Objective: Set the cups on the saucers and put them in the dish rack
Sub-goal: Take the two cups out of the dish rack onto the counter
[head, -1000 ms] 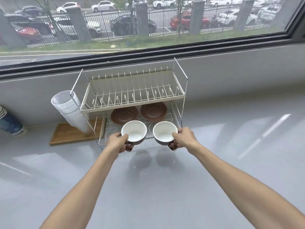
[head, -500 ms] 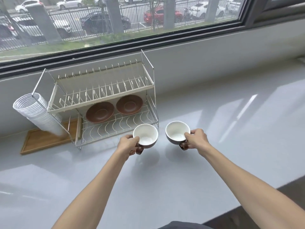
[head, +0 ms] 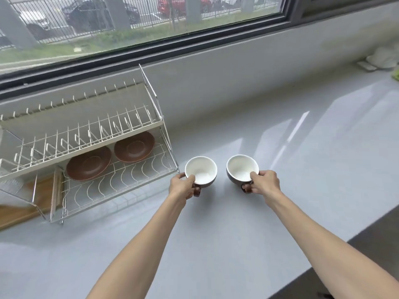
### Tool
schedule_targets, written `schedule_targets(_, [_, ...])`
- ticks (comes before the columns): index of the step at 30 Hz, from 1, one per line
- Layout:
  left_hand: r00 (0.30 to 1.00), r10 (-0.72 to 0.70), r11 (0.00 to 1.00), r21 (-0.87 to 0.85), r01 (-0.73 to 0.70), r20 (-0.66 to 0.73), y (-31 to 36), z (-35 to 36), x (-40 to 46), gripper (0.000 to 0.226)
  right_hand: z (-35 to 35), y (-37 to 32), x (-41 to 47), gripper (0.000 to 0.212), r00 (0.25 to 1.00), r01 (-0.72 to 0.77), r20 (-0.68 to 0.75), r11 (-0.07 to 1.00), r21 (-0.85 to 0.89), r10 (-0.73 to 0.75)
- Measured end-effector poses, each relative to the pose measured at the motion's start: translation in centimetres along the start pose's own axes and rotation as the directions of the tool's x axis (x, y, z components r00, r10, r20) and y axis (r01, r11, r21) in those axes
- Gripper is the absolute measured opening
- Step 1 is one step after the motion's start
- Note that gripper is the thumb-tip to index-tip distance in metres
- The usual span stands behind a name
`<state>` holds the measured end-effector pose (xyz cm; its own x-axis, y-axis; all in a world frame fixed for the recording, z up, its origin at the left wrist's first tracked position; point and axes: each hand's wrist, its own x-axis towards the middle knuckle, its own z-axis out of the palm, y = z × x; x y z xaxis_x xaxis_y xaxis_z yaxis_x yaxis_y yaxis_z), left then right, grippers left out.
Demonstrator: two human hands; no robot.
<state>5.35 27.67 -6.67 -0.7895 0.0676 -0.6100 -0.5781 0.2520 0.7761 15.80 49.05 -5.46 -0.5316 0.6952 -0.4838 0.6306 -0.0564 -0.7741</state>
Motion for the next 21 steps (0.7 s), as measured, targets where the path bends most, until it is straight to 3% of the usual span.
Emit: schedule_targets(21, [0.999, -0.046, 0.996, -0.074, 0.046, -0.004, 1.1, 5.3, 5.0, 0.046, 1.3, -1.7, 4.4, 0.024, 0.994, -0.06, -0.09, 0.997, 0.057, 0.065])
